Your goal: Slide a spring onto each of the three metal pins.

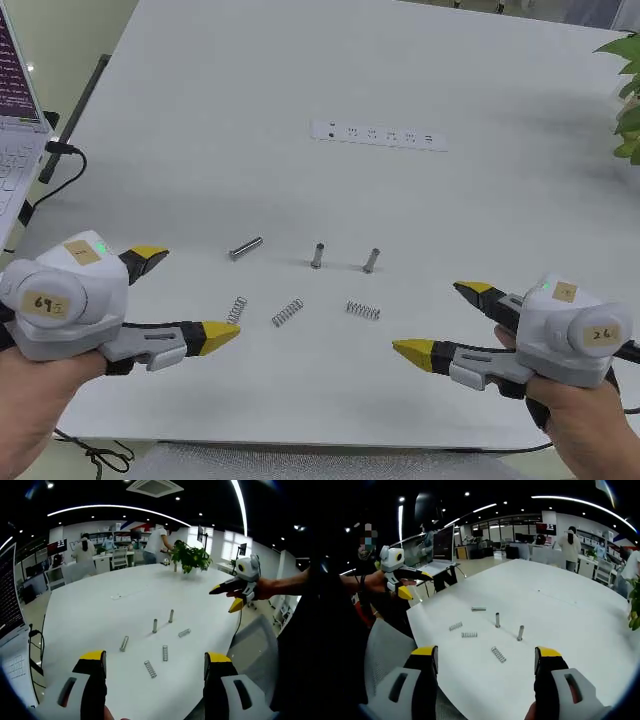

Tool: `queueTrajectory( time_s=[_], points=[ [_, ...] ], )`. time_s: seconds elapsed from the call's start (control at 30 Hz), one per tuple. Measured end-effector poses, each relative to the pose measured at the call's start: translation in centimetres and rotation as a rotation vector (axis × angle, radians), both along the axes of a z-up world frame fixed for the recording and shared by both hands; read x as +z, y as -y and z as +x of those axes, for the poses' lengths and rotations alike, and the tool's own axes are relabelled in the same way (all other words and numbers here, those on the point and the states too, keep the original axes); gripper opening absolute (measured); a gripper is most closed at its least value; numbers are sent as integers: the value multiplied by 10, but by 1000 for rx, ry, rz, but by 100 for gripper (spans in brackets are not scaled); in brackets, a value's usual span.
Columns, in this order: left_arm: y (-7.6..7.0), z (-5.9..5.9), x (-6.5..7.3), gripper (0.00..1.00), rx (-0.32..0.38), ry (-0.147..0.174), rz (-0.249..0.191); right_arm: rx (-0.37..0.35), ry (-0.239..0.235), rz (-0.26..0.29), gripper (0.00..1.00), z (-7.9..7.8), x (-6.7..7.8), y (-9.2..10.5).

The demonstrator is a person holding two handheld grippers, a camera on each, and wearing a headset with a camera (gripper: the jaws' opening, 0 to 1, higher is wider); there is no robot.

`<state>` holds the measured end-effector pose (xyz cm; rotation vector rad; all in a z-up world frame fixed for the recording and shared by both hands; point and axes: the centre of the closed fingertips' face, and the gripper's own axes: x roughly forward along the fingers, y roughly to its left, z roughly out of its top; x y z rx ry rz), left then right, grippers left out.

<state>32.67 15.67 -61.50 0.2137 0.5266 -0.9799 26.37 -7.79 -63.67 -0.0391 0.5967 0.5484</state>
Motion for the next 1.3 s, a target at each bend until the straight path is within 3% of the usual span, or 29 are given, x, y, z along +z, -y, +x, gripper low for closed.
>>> queueTrajectory(
  time_s=[1.3],
  points=[
    [-1,0,1,76,1,5,-1,3,-6,-2,77,-3,-2,-1]
  ],
)
